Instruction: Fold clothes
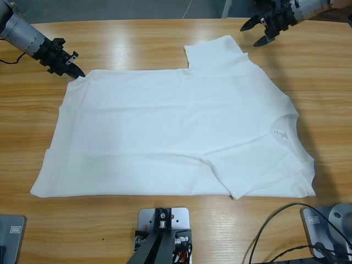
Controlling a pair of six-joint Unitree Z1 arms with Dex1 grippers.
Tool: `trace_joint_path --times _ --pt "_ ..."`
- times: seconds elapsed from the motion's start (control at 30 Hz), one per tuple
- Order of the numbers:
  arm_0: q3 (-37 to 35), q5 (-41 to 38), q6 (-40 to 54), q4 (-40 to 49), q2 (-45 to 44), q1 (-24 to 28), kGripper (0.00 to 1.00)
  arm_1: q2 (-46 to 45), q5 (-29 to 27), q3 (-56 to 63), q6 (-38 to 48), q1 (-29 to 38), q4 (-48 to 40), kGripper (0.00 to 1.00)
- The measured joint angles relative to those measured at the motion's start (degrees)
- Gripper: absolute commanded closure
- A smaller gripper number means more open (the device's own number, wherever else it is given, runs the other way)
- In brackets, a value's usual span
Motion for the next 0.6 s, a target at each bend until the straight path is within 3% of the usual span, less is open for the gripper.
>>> trace_joint_path --times 0.3,0.6 --pt "0.0 0.0 0.01 0.03 0.0 -0.02 1.0 5.91 -6.95 -17.66 -2.81 6.48 15.8 0.003" --pt "-0.01 0.0 0.33 0.28 0.0 -0.05 1.0 12.35 -10.98 -32.42 -3.0 7.2 28.61 0.004"
